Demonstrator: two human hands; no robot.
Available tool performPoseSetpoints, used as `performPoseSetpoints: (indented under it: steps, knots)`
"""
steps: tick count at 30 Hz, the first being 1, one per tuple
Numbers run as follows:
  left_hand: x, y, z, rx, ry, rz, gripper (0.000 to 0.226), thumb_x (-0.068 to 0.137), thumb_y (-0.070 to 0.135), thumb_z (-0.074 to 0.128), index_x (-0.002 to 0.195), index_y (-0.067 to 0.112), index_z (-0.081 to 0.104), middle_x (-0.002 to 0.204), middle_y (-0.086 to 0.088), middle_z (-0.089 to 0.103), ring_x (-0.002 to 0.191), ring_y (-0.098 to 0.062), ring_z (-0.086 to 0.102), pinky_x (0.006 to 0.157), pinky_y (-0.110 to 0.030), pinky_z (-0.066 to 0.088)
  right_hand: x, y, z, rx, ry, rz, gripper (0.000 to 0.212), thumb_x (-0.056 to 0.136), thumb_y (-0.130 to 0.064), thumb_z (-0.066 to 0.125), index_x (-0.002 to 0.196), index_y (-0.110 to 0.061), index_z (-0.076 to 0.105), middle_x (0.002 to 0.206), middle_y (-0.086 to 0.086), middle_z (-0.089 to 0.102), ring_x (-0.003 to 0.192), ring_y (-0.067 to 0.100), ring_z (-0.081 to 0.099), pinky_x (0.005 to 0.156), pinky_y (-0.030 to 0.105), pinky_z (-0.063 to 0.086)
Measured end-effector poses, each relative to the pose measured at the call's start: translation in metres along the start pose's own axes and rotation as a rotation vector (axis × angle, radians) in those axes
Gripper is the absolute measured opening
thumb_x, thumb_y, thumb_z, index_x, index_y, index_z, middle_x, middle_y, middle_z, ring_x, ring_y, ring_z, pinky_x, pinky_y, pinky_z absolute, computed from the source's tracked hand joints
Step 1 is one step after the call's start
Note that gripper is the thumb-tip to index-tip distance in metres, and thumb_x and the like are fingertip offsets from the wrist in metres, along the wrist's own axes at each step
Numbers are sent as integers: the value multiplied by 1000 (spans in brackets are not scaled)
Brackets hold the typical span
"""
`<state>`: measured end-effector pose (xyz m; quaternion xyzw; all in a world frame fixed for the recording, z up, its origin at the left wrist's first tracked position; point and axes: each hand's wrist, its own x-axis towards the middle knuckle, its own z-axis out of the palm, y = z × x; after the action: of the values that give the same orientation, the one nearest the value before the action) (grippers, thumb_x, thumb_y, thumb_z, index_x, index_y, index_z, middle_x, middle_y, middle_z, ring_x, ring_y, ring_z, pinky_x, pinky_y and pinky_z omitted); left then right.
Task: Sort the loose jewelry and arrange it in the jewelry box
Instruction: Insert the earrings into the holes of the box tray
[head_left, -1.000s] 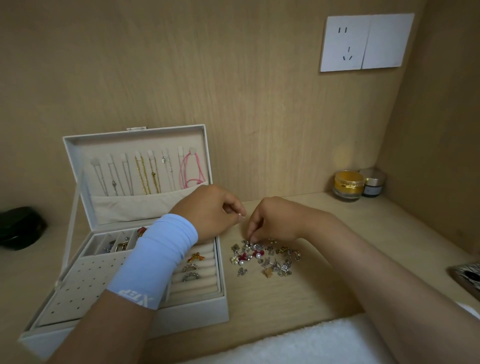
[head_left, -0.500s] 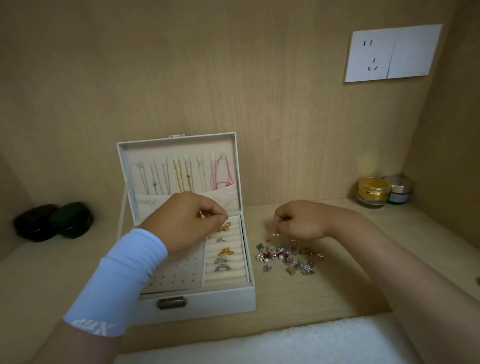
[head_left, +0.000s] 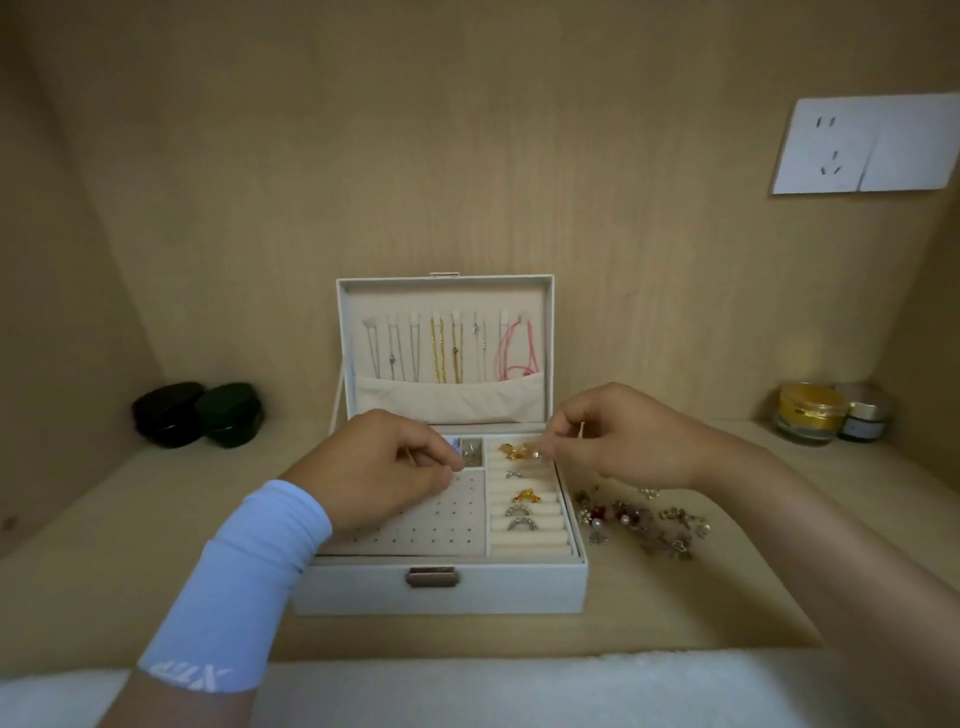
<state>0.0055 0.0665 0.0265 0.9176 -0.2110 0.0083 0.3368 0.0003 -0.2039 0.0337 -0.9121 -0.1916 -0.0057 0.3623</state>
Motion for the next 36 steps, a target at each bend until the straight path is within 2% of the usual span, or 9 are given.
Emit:
performPoseSetpoints:
  steps: [5,9,11,14,17,23,28,31,36]
  knots:
    - [-7,-14,-9,-48,53,-31,13,83,20,75,82,33,75,75,18,71,63,7,59,64,-6,42,22,-39,33,-33,-115,-64,11,91,-34,71,87,-24,77,77,-13,71,62,-6,56,60,13,44]
    - [-10,-19,-16,-120,61,-61,11,91,24,66,86,27,75,79,10,74,62,-3,60,71,-27,55,43,-51,60,-162,-208,-61,12,89,-39,72,82,-29,76,68,-16,68,59,-3,55,61,21,46]
    - [-11,-21,-18,-132,63,-57,15,93,27,64,85,24,75,79,7,75,63,-8,60,74,-33,56,47,-53,65,-194,-192,-57,13,87,-41,74,82,-29,77,66,-18,67,57,-3,55,59,21,47]
    - [-12,-22,-19,-185,72,-60,18,94,30,63,83,21,75,78,8,75,61,-6,60,69,-24,54,48,-52,62,-250,-128,-80,14,84,-45,76,89,-32,78,79,-17,71,71,-3,62,68,21,50]
    - [-11,-17,-17,-243,79,-50,20,93,32,64,82,19,74,75,6,74,59,-7,59,65,-21,52,46,-53,56,-70,19,-136,10,90,-31,74,99,-29,78,87,-9,72,64,-4,59,63,12,42]
    - [-11,-3,-13,-431,120,-45,25,93,33,62,81,14,75,71,1,74,54,-11,57,65,-29,53,34,-61,53,268,64,-251,23,91,-9,71,106,-24,78,89,-8,77,55,17,54,55,24,48]
    - [-13,6,-8,-478,126,-73,34,95,36,58,78,10,73,51,10,64,47,-4,52,48,-9,40,32,-61,51,339,94,-235,18,86,-7,75,97,-21,79,85,-4,77,66,44,60,61,34,53]
    - [-13,7,-7,-550,95,-102,32,94,37,59,78,13,73,53,9,65,45,-4,50,44,-13,37,30,-60,49,329,92,-229,13,83,-11,78,92,-21,79,80,-6,76,56,26,56,56,29,51]
    - [-11,1,-5,-546,-19,-101,30,94,41,57,92,18,76,83,1,75,59,-11,58,51,-23,38,25,-57,39,176,73,-181,6,81,-22,82,85,-20,77,75,-8,68,52,2,47,53,15,40]
